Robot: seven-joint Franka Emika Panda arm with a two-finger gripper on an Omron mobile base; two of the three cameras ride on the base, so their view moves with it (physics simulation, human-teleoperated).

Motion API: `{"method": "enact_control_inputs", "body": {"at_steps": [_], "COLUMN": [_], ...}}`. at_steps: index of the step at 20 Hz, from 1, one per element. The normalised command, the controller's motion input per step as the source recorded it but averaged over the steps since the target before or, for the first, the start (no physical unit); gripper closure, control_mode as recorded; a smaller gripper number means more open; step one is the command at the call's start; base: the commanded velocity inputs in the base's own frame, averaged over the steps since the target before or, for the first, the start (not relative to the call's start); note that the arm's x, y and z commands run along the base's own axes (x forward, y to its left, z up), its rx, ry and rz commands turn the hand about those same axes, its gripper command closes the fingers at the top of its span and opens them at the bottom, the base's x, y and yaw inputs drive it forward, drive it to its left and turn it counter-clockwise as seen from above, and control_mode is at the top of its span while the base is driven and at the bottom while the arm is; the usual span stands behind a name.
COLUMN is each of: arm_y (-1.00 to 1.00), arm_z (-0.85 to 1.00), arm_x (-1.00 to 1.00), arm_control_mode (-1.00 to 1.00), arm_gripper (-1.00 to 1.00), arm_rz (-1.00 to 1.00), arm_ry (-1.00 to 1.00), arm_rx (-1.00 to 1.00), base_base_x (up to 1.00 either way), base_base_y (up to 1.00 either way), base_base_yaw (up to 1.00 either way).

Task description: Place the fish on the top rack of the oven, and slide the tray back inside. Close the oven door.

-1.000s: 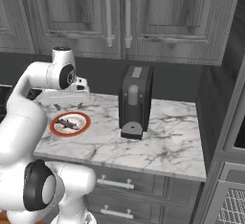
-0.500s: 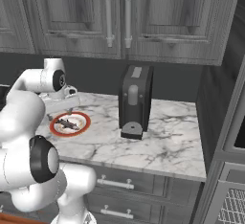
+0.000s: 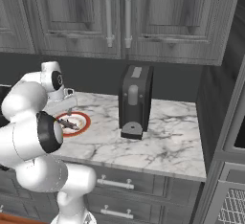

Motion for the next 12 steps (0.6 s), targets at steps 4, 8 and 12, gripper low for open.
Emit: {"method": "enact_control_inputs", "body": {"at_steps": [4,8,12], "arm_y": [0.00,0.00,0.00], "arm_z": [-0.33,-0.42,-0.46], "arm_x": [0.29,0.31,0.26], "arm_control_mode": [-1.00,-1.00,-1.00], "arm_gripper": [-1.00,-1.00,-1.00], "arm_rz": [0.05,0.01,0.00], "arm_ry": [0.00,-0.01,-0.05], "arm_rx": [0.00,0.00,0.00], "base_base_x": [0.00,0.00,0.00], "base_base_y": [0.00,0.00,0.00], "base_base_yaw": [0.00,0.00,0.00]}}
